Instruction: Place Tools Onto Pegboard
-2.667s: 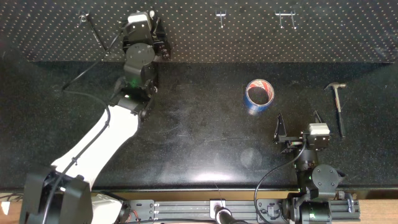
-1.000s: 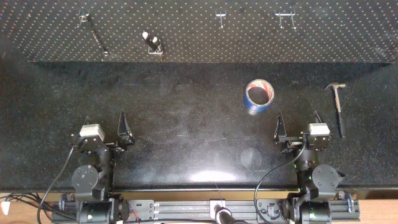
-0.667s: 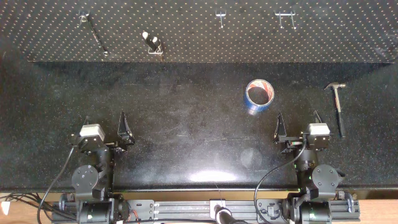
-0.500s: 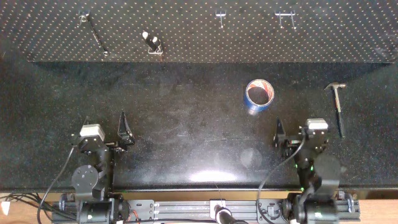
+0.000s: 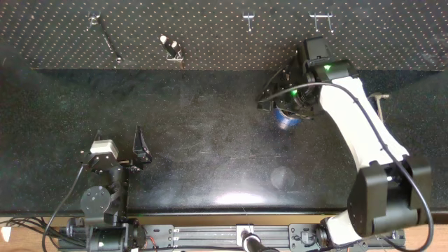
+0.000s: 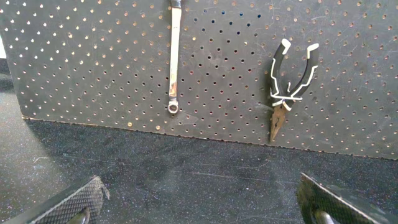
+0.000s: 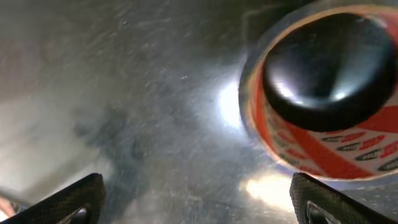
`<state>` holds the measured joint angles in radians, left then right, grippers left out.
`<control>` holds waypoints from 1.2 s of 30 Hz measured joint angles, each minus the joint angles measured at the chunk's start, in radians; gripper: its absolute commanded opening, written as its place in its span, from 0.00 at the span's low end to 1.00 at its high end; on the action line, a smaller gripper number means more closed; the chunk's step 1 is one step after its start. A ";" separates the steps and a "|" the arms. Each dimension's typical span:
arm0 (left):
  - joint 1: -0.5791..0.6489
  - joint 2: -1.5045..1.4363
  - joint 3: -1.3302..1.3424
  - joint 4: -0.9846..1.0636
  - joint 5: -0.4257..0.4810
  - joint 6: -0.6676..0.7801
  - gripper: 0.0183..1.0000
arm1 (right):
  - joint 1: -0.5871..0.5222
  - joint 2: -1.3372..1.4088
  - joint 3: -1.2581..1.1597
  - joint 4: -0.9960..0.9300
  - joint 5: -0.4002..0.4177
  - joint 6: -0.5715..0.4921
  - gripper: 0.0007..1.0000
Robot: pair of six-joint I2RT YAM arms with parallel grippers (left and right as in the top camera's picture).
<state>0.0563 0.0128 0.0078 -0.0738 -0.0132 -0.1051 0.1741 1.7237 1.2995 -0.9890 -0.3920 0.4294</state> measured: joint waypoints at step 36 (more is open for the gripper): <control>0.000 0.000 0.000 0.000 0.000 0.000 1.00 | 0.129 0.140 -0.076 0.343 0.391 0.040 0.98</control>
<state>0.0563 0.0128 0.0078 -0.0738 -0.0132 -0.1051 0.3035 1.8633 1.2240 -0.6464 -0.0010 0.4698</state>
